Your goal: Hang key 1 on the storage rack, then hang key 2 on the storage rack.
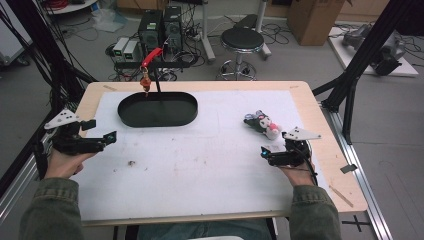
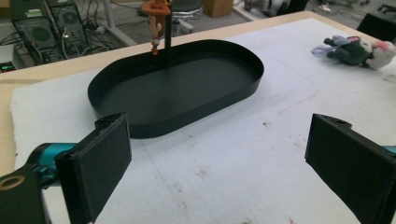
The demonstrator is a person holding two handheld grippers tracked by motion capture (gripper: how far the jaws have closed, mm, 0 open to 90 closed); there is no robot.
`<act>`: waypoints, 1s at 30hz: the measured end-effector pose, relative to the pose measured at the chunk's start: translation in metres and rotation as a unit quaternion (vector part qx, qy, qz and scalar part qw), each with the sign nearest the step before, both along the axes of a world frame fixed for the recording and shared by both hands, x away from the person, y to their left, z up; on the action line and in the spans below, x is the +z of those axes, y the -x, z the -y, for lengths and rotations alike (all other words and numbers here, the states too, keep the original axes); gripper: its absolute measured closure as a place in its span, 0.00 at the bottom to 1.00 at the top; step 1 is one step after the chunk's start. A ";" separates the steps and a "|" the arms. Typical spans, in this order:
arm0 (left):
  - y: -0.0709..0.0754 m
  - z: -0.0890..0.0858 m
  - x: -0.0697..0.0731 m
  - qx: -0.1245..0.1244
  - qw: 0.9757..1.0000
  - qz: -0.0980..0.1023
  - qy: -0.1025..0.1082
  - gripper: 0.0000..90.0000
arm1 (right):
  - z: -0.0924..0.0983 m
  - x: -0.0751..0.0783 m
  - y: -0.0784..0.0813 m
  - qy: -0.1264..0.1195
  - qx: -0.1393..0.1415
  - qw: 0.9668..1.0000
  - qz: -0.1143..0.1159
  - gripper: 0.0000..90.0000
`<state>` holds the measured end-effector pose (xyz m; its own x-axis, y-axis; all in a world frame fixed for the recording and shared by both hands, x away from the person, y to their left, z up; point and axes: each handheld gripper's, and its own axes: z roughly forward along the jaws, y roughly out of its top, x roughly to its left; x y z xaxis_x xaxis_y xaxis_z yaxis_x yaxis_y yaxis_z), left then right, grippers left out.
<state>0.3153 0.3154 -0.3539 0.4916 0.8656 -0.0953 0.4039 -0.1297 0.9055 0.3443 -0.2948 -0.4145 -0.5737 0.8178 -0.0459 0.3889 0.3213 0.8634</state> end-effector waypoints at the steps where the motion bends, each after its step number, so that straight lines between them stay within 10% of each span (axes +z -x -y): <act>1: 0.002 -0.001 -0.003 0.003 1.000 -0.002 -0.003 0.08 | 0.000 0.000 0.000 0.000 -0.001 1.000 0.000 0.01; 30: 0.042 -0.011 -0.059 0.021 1.000 -0.004 -0.017 0.09 | -0.003 0.000 -0.001 -0.004 -0.002 1.000 -0.018 0.01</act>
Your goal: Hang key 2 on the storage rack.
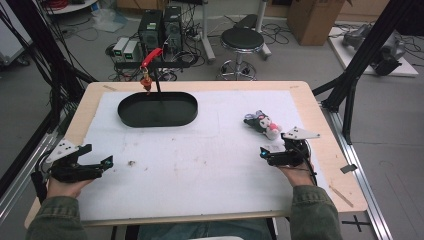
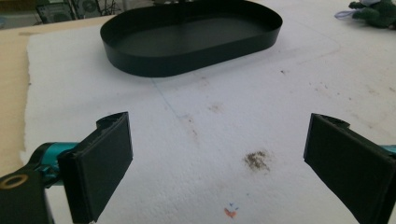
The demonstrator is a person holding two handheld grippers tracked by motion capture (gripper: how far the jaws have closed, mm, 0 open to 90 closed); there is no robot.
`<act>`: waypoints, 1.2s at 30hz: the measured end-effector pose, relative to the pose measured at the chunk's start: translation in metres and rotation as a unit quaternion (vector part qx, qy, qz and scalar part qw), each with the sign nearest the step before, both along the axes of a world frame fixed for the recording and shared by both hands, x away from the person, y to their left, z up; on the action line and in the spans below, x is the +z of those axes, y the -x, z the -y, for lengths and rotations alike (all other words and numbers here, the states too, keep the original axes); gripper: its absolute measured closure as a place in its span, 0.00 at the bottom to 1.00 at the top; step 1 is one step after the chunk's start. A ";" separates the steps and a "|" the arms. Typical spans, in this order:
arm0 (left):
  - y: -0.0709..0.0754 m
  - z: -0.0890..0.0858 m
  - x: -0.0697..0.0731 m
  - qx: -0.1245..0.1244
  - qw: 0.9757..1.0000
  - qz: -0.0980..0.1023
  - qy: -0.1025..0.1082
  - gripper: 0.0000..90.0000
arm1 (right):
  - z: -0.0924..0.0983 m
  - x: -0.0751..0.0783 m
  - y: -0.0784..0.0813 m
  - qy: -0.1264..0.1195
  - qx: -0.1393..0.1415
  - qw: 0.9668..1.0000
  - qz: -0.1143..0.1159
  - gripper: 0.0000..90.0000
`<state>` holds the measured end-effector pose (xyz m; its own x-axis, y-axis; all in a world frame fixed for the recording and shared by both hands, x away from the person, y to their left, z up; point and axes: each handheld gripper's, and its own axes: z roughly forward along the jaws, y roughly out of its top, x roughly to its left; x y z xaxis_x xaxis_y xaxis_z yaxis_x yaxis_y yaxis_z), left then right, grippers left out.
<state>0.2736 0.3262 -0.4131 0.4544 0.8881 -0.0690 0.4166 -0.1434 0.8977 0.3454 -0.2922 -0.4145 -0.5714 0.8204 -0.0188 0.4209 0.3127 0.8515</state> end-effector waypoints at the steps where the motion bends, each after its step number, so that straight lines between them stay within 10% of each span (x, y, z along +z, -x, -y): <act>1: 0.000 0.000 0.000 0.000 1.000 0.000 0.000 0.09 | 0.000 0.000 0.000 0.000 0.000 1.000 0.000 0.01; 13: 0.002 0.001 -0.011 -0.017 1.000 -0.014 -0.001 0.09 | -0.006 0.014 -0.021 0.034 -0.012 0.999 0.016 0.01; 36: 0.003 0.004 -0.017 -0.022 0.999 -0.021 0.020 0.09 | -0.005 0.014 -0.071 0.075 -0.024 0.995 -0.055 0.01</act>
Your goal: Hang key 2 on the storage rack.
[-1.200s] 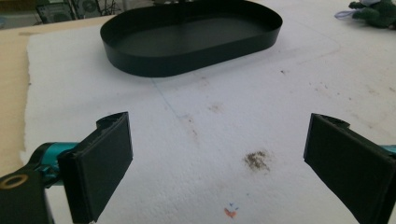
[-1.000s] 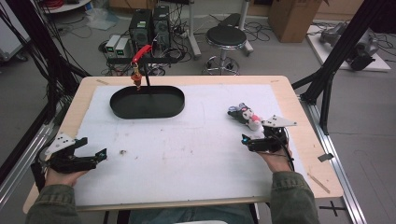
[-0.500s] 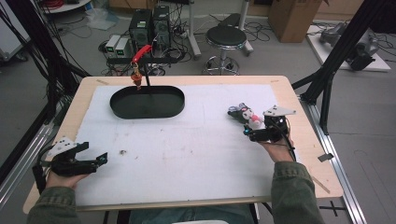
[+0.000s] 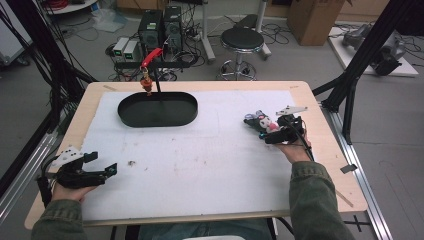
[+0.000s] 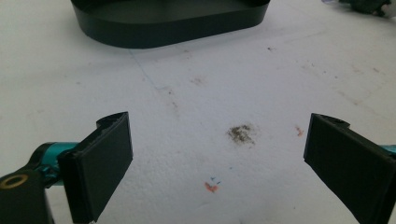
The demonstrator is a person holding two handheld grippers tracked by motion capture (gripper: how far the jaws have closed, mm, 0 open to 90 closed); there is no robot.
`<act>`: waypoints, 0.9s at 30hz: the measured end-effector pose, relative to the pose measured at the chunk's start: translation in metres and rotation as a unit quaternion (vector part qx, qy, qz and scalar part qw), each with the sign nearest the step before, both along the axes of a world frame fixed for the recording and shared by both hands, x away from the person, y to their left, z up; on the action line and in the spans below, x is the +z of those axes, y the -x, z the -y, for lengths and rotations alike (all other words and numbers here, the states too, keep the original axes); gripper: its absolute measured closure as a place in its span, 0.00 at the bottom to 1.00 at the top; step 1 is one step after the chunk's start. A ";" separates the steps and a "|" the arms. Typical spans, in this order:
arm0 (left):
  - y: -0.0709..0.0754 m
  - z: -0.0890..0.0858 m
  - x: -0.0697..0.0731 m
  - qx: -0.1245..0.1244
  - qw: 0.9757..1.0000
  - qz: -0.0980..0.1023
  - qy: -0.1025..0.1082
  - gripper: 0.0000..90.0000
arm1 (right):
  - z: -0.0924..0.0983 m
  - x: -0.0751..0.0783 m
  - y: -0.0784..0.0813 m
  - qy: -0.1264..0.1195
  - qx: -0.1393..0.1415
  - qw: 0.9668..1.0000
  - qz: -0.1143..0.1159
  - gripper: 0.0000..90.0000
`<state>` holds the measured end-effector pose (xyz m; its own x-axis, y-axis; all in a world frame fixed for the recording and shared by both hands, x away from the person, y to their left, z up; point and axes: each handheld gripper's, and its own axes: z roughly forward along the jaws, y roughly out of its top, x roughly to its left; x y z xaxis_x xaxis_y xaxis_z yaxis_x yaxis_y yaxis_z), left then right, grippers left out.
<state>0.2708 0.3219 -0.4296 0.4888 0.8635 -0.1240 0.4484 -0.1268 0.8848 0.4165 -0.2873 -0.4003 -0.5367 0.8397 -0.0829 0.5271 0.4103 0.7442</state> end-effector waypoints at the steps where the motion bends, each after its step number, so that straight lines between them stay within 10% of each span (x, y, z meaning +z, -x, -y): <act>1: 0.000 0.000 0.000 -0.002 1.000 0.000 0.000 0.09 | 0.000 -0.002 -0.002 0.005 0.000 1.000 -0.004 0.01; 20: 0.000 0.002 -0.002 -0.006 1.000 -0.011 -0.002 0.09 | 0.009 -0.028 -0.037 0.028 -0.001 0.994 -0.106 0.08; 27: -0.001 0.002 -0.003 -0.005 1.000 -0.010 -0.011 0.09 | -0.001 -0.026 -0.033 0.040 0.027 0.994 -0.095 0.53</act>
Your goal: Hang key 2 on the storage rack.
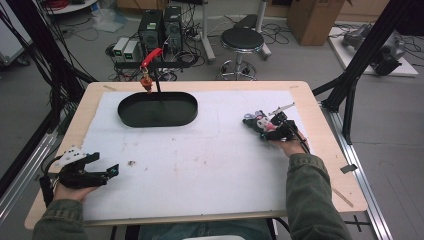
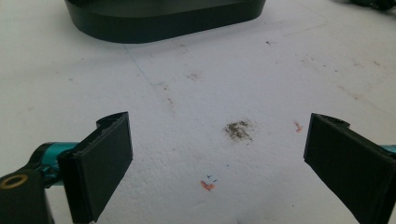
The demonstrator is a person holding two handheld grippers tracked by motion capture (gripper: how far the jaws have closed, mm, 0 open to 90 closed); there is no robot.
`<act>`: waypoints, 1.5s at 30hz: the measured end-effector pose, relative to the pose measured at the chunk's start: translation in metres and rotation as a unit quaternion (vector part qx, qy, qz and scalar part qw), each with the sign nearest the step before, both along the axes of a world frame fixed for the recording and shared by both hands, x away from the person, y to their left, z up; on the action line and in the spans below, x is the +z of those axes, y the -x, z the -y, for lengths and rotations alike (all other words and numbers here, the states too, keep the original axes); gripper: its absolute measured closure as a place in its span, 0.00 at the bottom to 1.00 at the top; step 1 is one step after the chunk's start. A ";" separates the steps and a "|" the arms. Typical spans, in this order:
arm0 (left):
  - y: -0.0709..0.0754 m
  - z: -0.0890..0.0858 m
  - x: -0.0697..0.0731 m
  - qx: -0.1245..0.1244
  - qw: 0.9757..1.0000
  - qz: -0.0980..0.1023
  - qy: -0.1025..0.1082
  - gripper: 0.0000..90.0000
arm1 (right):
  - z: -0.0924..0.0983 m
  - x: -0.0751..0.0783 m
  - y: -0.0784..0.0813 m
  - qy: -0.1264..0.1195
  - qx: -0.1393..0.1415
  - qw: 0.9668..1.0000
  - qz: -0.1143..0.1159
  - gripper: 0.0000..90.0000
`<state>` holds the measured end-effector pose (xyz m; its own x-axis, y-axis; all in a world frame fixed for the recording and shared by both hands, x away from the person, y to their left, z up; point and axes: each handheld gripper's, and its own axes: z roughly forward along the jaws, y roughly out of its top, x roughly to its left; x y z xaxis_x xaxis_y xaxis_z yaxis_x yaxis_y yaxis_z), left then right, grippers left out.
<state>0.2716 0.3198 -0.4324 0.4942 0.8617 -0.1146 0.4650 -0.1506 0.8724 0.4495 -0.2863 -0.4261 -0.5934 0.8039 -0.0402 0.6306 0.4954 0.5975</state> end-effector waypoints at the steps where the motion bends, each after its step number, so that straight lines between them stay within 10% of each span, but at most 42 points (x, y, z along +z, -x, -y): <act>1: 0.000 0.000 0.000 0.000 1.000 0.000 0.000 0.09 | 0.000 0.000 0.000 0.000 0.000 1.000 0.000 0.53; 19: 0.000 0.002 -0.001 -0.004 1.000 -0.005 -0.013 0.09 | 0.005 0.031 0.022 -0.092 -0.001 0.996 0.006 0.56; 45: 0.000 0.000 -0.001 0.006 1.000 -0.002 -0.014 0.10 | -0.058 0.094 0.025 -0.106 0.096 0.990 0.020 0.56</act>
<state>0.2720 0.3203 -0.4333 0.4835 0.8706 -0.0914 0.4702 -0.1702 0.8660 0.4241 -0.2284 -0.3319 -0.7376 0.6691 0.0901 0.5104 0.4652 0.7232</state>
